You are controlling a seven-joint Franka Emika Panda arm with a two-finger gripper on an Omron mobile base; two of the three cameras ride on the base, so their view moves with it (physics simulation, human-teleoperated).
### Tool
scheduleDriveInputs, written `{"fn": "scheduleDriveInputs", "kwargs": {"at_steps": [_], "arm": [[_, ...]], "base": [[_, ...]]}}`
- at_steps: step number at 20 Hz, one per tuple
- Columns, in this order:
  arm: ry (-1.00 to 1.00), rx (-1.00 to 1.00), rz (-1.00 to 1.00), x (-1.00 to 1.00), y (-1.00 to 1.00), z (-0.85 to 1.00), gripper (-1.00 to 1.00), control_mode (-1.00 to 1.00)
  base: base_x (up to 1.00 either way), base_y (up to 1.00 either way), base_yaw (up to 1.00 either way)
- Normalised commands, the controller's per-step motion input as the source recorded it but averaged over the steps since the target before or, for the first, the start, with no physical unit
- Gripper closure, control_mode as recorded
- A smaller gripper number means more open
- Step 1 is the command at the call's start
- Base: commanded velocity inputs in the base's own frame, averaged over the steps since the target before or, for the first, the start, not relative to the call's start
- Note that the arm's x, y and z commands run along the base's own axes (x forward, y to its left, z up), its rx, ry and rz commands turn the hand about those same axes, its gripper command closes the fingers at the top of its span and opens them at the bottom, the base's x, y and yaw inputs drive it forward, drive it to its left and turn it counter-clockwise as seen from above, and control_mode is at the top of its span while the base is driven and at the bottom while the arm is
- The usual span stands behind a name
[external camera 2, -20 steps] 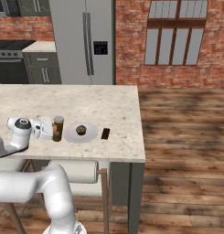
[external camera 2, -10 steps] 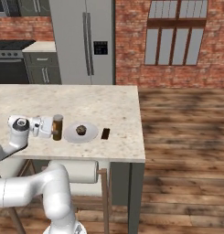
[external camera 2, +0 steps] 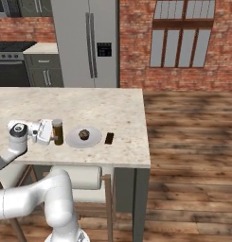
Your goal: Take the cinnamon bottle from the cabinet and place it on the dining table, next to the plate with the cupcake. Then take the chocolate from the dining counter and place it on the cupcake plate.
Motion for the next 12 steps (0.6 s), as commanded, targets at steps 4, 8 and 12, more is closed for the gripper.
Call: {"fn": "scheduleDriveInputs", "kwargs": {"at_steps": [4,8,12], "arm": [[-0.04,0.00,-0.08,-0.08,0.23,0.14,-1.00,-1.00],[-0.01,0.00,-0.09,-0.08,0.11,0.62,-1.00,-1.00],[0.00,0.00,-0.04,-0.02,0.35,0.86,-1.00,-1.00]], "base": [[0.00,0.00,0.00],[0.00,0.00,0.00],[0.00,0.00,0.00]]}}
